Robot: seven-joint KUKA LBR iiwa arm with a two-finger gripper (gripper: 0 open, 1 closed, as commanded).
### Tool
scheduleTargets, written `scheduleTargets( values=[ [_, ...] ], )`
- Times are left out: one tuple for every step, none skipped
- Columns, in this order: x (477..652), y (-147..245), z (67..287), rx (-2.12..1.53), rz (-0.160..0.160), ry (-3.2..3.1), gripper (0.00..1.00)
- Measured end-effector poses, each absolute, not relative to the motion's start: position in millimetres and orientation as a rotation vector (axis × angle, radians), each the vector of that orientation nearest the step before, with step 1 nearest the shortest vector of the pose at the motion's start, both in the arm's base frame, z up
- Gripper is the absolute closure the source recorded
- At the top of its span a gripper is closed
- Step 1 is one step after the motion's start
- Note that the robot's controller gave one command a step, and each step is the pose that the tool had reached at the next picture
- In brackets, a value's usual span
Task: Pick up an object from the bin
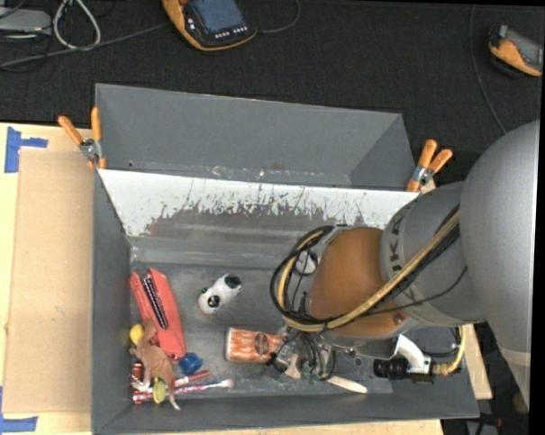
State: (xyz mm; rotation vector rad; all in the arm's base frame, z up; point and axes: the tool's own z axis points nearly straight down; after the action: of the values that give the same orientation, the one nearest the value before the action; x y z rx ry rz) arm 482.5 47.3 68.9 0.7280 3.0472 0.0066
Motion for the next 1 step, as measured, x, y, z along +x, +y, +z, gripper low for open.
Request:
scheduleTargets(
  values=[
    [487.7, 40.1, 142.7, 0.724, 0.003, 3.055, 1.0]
  ],
)
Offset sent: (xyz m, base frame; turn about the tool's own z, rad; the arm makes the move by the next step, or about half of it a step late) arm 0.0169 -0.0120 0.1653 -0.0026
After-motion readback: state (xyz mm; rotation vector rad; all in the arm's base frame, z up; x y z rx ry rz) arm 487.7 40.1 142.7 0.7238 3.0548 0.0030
